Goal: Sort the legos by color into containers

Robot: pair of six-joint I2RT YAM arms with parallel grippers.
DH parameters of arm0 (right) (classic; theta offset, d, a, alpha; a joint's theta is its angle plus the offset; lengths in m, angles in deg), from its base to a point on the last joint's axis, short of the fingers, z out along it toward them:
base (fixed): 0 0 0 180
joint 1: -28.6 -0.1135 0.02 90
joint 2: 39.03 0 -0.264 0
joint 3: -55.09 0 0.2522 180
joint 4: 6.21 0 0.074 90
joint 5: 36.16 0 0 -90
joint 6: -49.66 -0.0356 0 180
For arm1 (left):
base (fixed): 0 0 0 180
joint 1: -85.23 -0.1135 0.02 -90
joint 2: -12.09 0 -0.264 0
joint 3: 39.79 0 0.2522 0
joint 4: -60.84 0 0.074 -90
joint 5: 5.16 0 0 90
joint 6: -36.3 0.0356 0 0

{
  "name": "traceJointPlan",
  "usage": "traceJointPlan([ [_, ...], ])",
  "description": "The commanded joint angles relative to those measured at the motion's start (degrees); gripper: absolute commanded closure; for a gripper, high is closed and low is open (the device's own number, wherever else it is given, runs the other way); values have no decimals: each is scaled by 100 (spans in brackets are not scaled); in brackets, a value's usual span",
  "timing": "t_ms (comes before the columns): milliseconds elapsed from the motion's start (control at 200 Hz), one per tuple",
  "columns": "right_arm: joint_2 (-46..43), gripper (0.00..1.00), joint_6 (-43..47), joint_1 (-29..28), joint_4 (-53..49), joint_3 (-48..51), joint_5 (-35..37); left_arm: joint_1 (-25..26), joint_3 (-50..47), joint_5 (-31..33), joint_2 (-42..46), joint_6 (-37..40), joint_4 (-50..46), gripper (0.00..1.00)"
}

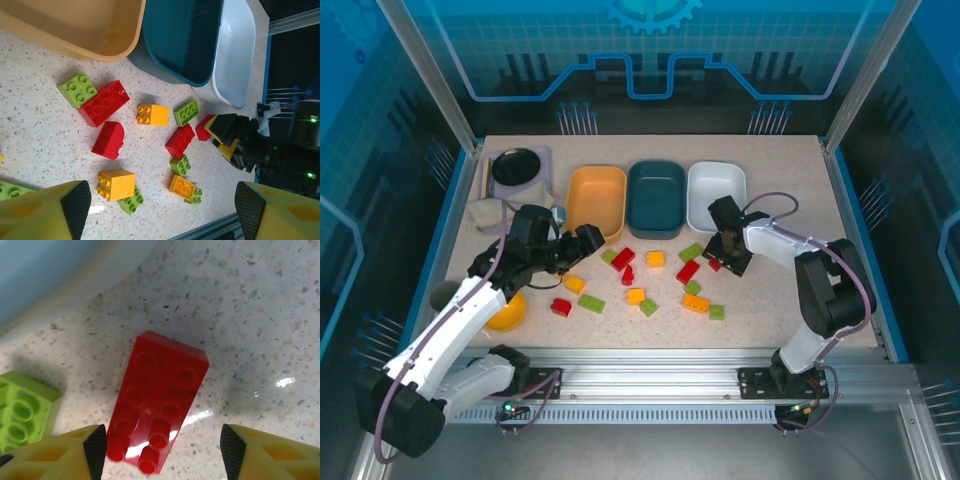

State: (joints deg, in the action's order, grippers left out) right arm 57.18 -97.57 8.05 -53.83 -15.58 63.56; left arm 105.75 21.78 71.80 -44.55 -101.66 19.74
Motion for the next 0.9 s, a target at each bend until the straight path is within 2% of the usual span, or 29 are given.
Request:
traceJointPlan([
  [0,230,39,-148,73,89,-103,71,22,0,-131,135,-11,-13,20],
  [175,365,57,-121,88,150,-117,32,23,44,-182,153,-13,-20,20],
  [415,-94,75,-142,55,-41,216,141,57,152,-449,-2,-33,173,21],
  [570,-766,79,64,-87,-526,229,349,263,422,-453,-254,26,245,21],
  [725,-1505,77,598,-381,-1158,-340,579,604,999,-409,-787,51,314,21],
  [815,-1320,74,1187,-330,-1156,-900,629,646,1421,-362,-1190,33,304,21],
  [895,-646,74,1740,-147,-1095,-1599,535,635,1806,-281,-1544,41,275,21],
])
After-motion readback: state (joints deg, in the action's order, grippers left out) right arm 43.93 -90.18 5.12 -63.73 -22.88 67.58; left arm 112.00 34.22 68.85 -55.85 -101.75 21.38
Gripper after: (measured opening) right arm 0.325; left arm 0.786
